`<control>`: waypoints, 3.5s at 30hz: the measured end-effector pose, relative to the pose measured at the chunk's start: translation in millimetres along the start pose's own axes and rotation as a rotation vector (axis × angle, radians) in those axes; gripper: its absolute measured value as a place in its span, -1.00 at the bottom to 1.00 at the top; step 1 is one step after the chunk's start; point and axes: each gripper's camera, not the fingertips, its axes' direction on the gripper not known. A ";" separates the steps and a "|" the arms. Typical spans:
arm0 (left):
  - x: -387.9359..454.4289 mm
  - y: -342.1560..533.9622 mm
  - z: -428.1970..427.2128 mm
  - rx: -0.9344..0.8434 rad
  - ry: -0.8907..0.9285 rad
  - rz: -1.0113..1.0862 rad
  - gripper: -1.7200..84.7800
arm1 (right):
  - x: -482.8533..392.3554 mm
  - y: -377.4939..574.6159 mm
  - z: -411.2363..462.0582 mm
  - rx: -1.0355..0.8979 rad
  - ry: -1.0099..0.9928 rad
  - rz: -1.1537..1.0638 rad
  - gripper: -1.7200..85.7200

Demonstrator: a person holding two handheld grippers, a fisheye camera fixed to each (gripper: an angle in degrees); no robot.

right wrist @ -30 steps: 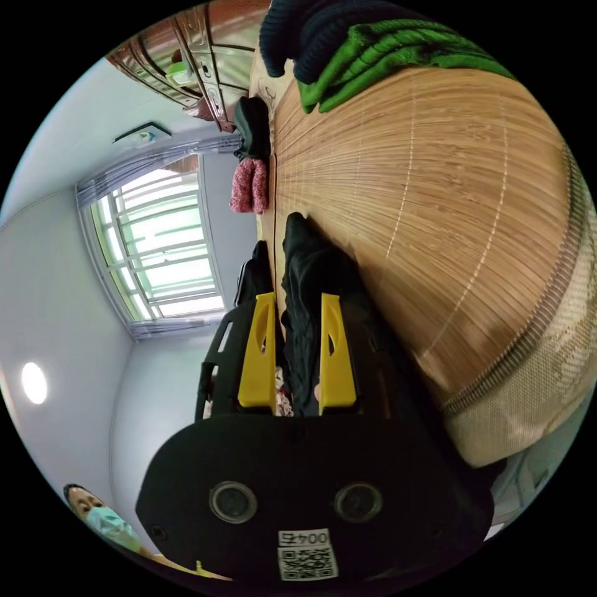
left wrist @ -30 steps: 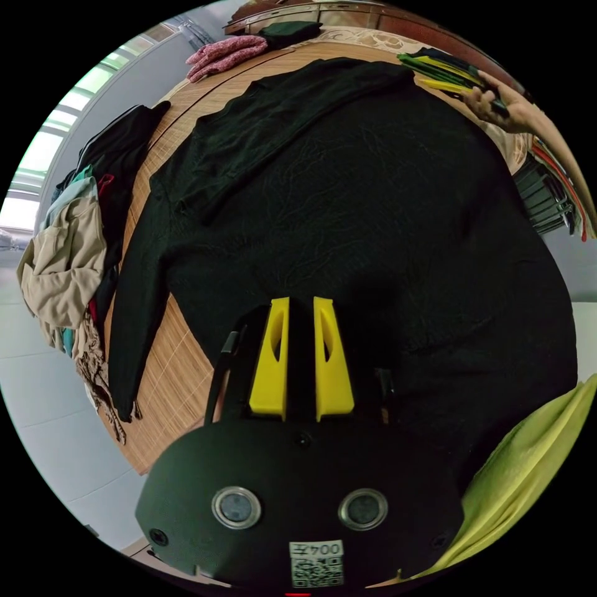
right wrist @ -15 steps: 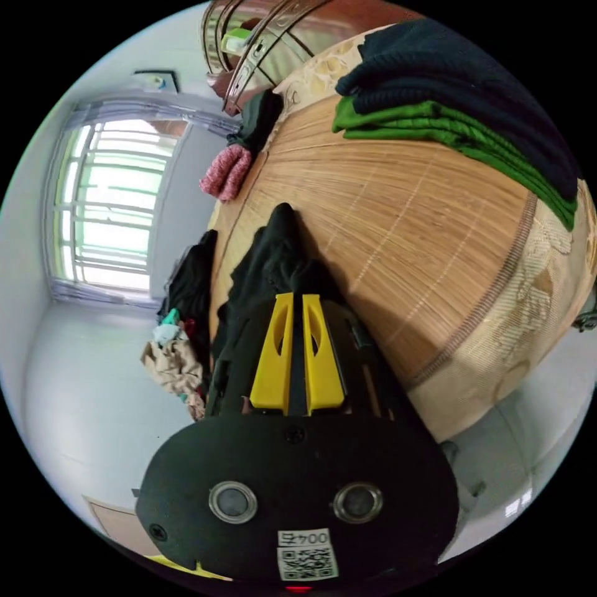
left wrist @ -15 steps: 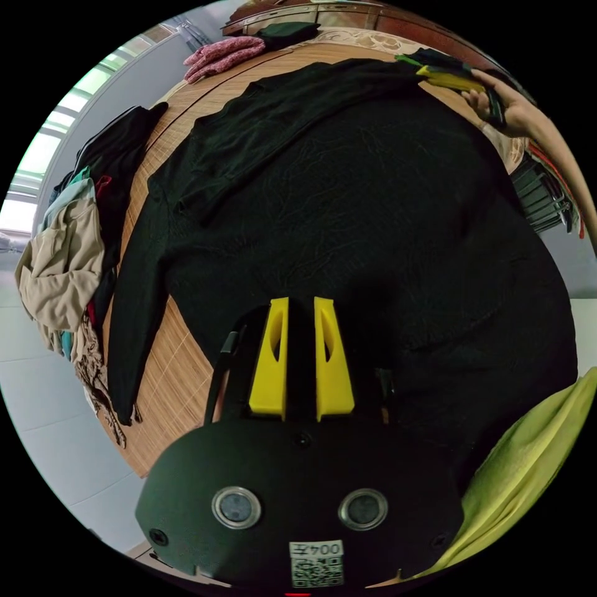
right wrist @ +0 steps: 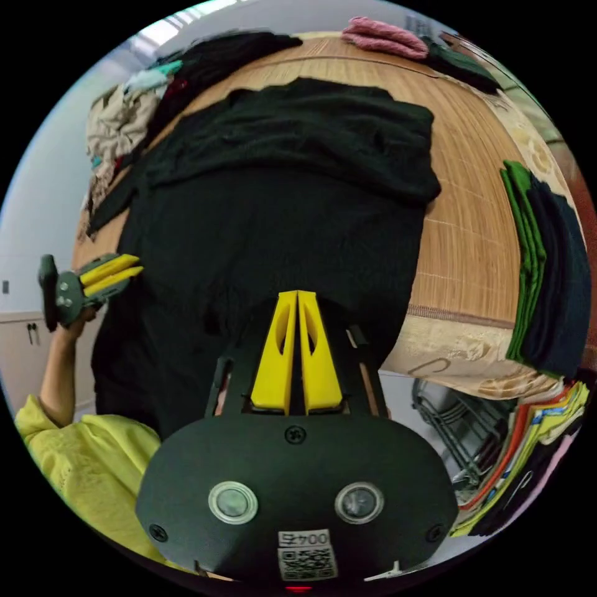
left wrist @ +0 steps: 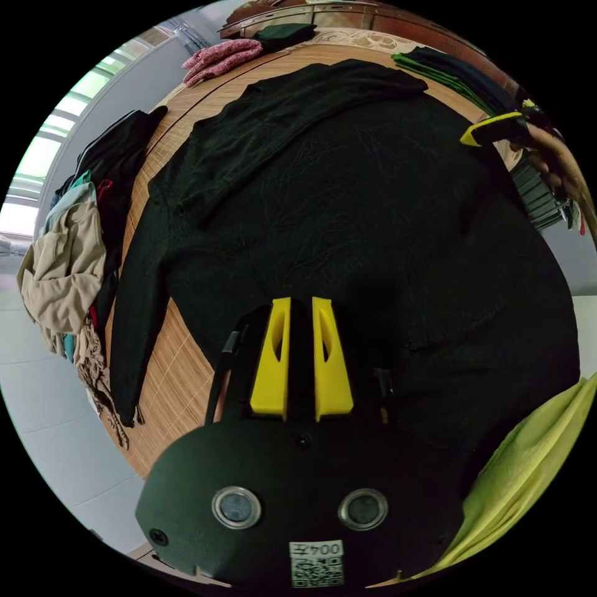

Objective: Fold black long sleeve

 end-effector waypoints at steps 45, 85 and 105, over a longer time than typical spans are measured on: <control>-372.0 -64.1 107.9 0.055 0.554 -0.568 -0.70 | -138.0 -110.2 57.6 -0.229 0.068 -0.176 -0.98; -430.1 -51.2 94.2 0.183 0.325 -0.485 -0.66 | -136.9 -44.1 65.3 0.105 -0.084 -0.156 -0.73; -485.2 -83.1 150.8 0.099 0.453 -0.683 -0.64 | -188.0 -14.3 78.9 0.527 -0.196 0.034 -0.73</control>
